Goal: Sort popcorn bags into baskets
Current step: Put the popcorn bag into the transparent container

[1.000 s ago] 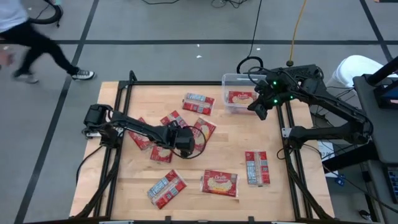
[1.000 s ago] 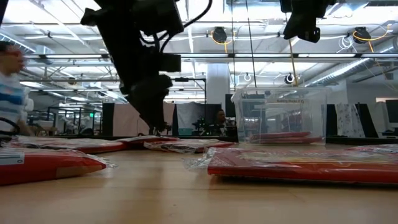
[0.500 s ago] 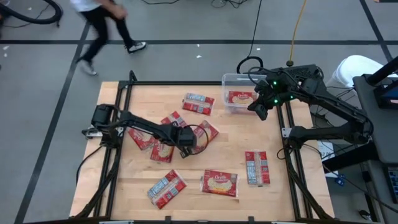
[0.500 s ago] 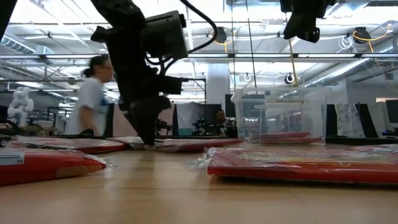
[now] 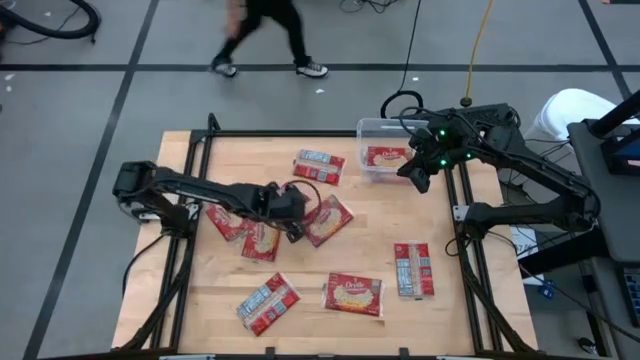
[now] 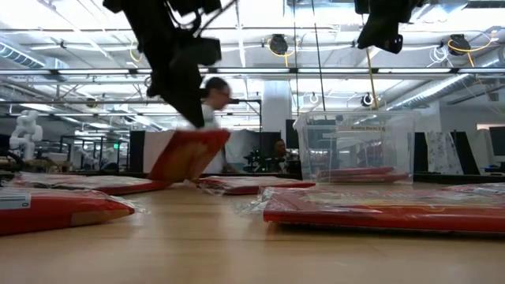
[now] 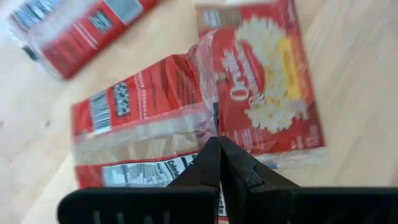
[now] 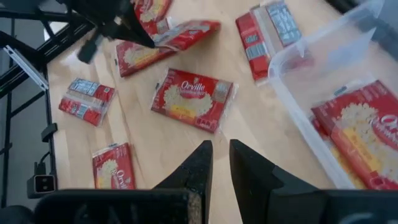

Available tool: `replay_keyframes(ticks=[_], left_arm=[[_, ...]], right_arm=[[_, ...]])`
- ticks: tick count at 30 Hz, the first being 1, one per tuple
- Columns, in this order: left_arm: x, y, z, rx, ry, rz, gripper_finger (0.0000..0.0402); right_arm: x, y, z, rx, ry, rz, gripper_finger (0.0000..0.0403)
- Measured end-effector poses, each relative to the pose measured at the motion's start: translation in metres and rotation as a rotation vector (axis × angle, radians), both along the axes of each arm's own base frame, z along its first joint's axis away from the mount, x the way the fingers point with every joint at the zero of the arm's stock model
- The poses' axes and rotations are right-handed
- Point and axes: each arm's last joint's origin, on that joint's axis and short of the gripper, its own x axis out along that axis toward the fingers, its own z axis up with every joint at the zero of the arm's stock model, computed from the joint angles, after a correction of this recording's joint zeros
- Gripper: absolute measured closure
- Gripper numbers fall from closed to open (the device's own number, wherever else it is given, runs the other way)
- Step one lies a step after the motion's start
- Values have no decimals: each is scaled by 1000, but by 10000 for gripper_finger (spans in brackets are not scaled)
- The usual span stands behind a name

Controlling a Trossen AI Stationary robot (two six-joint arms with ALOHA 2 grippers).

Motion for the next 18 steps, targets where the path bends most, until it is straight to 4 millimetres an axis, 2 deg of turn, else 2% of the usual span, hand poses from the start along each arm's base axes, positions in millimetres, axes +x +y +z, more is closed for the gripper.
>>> replay_keyframes(ticks=[5, 8, 12, 18], left_arm=[[-15, 15, 28, -104, -131, 178, 400], [-28, 24, 42, -154, -168, 275, 400], [-41, 34, 60, -167, -236, 295, 401], [-52, 48, 84, -228, -371, 213, 401]], right_arm=[[4, 5, 1, -46, -24, 100, 349], [6, 6, 0, -70, -14, 97, 332], [14, 3, 1, -110, -55, 89, 305], [34, -1, -7, -198, -138, 151, 269]])
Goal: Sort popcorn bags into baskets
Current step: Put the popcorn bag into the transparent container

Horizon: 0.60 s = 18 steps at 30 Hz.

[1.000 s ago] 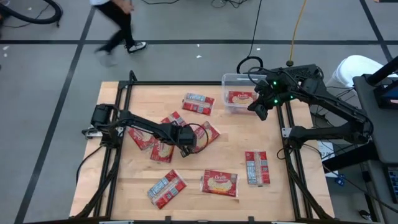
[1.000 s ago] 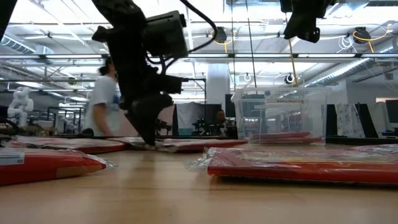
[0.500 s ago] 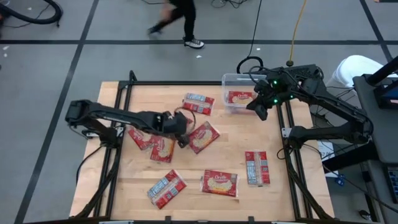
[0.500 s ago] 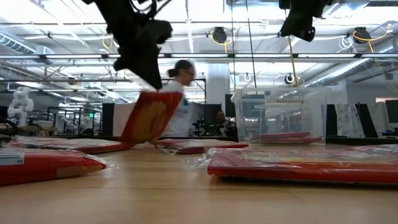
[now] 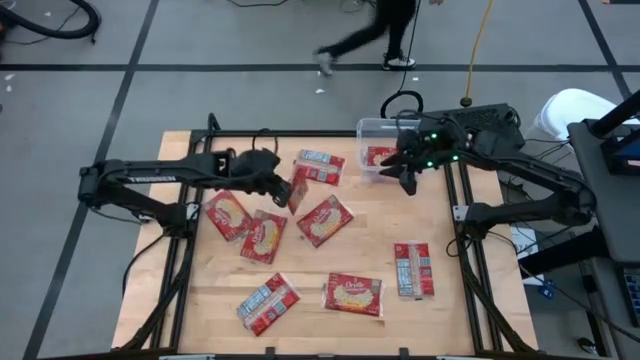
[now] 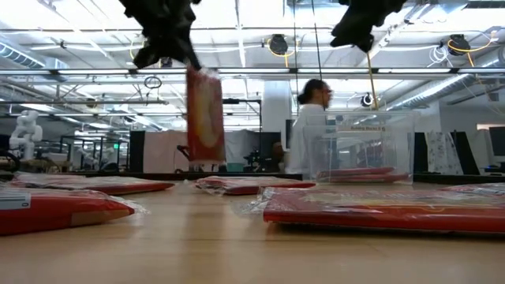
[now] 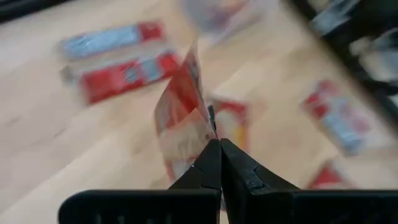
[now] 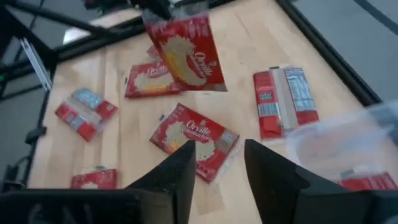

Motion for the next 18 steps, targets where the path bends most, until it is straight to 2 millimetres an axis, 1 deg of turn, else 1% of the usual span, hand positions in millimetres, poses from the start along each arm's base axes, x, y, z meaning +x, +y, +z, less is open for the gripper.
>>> replay_keyframes(ticks=[2, 4, 7, 10, 15, 18], left_arm=[[-4, 3, 4, -5, -22, -32, 401], [-2, 7, 9, 2, -77, -49, 401], [-4, 12, 15, 11, -123, -69, 401], [1, 17, 23, 28, -217, -69, 401], [5, 24, 34, 64, -349, -52, 401], [7, 25, 41, 83, -422, -50, 401]], right_arm=[[8, 0, -6, 7, 26, 20, 257], [19, 1, -10, 49, 24, 11, 245], [35, 3, -16, 133, 12, -24, 230], [51, 1, -21, 246, -17, -92, 219], [70, -4, -19, 382, -135, -166, 207], [77, -9, -17, 450, -195, -194, 203]])
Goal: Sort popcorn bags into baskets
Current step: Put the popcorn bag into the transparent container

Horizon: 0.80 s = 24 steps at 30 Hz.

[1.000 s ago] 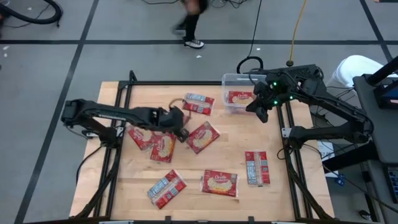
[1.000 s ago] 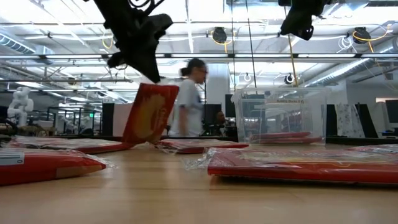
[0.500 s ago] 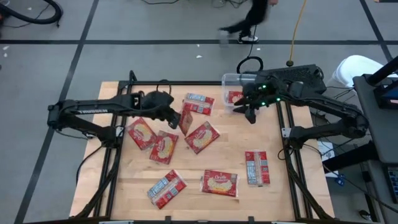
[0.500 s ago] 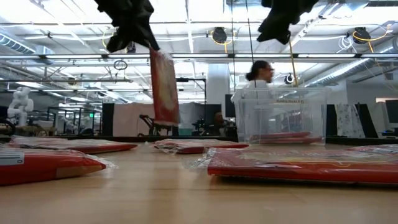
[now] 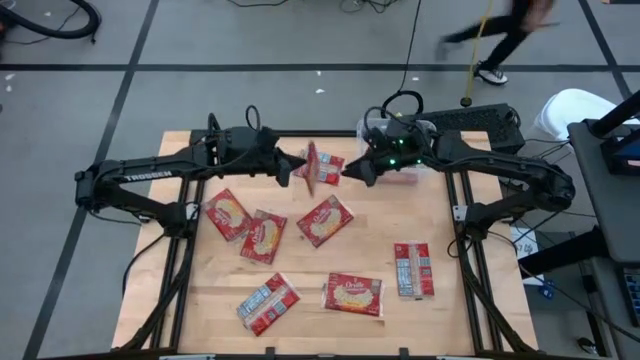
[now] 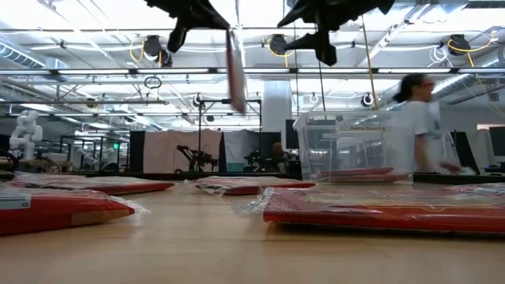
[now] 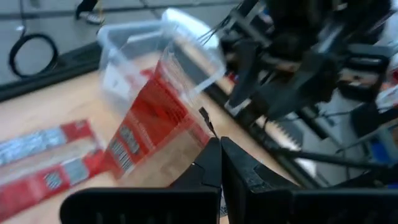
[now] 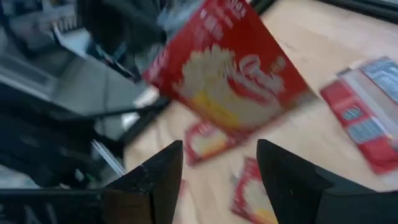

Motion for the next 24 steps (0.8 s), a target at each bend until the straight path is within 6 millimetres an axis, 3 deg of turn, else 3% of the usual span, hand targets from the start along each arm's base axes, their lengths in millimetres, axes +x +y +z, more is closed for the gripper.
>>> replay_keyframes(ticks=[9, 17, 20, 24], left_arm=[[3, 7, 21, 57, -219, 32, 401], [2, 12, 41, 107, -416, 51, 401], [0, 12, 49, 132, -490, 51, 401], [-2, 14, 56, 154, -562, 60, 402]], right_arm=[[28, -14, -17, 170, -76, 133, 189], [53, -20, -31, 246, -202, 111, 161], [54, -21, -43, 282, -317, 102, 143], [41, -19, -66, 373, -492, 5, 127]])
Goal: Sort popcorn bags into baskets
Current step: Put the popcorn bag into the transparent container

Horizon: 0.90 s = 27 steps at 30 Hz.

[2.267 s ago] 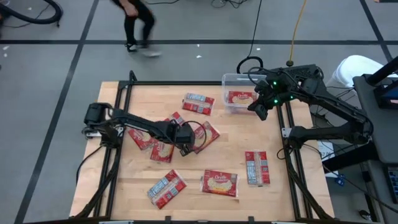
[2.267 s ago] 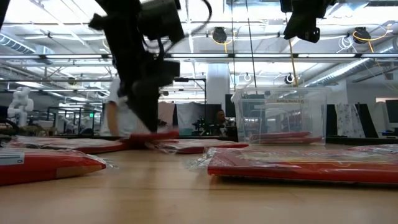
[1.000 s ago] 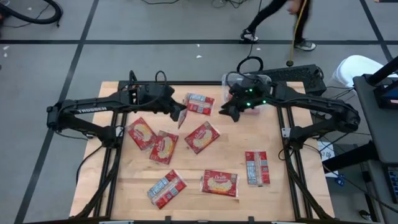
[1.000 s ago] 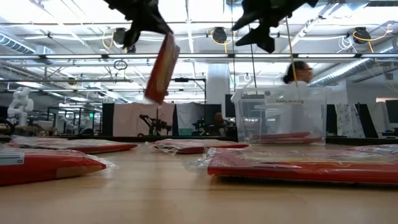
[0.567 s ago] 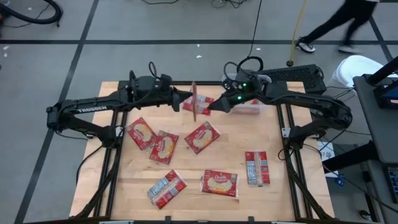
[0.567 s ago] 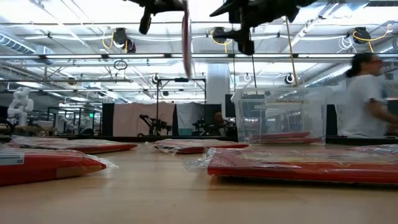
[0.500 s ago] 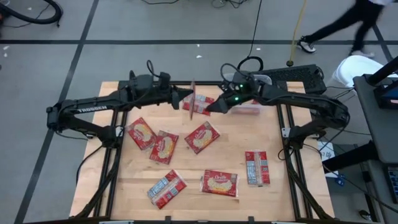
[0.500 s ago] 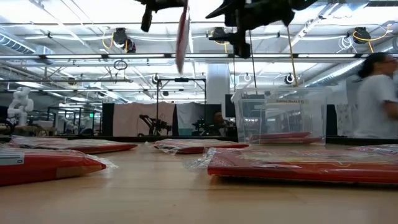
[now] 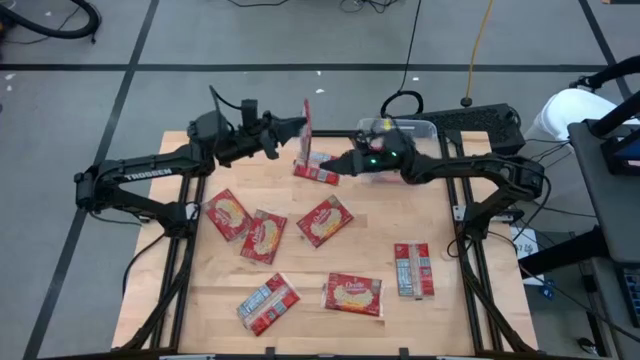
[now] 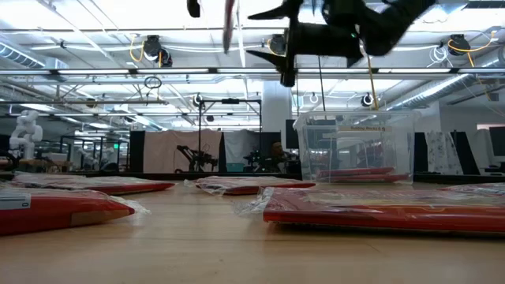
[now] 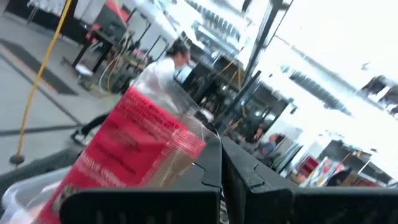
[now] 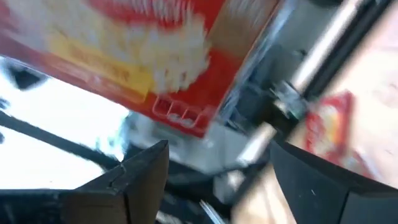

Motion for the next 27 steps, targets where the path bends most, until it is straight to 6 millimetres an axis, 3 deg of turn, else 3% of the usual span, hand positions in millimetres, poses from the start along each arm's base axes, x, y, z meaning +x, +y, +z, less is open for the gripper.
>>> replay_keyframes(ticks=[6, 22, 27], left_arm=[[-3, 4, 6, -11, -73, 5, 402], [-8, 4, 22, -51, -190, -69, 402], [-8, 3, 23, -50, -193, -69, 402]], right_arm=[[-19, 7, -27, 158, -81, -110, 124], [-15, 22, -12, 288, -221, -202, 123], [-4, 28, 2, 348, -236, -210, 97]])
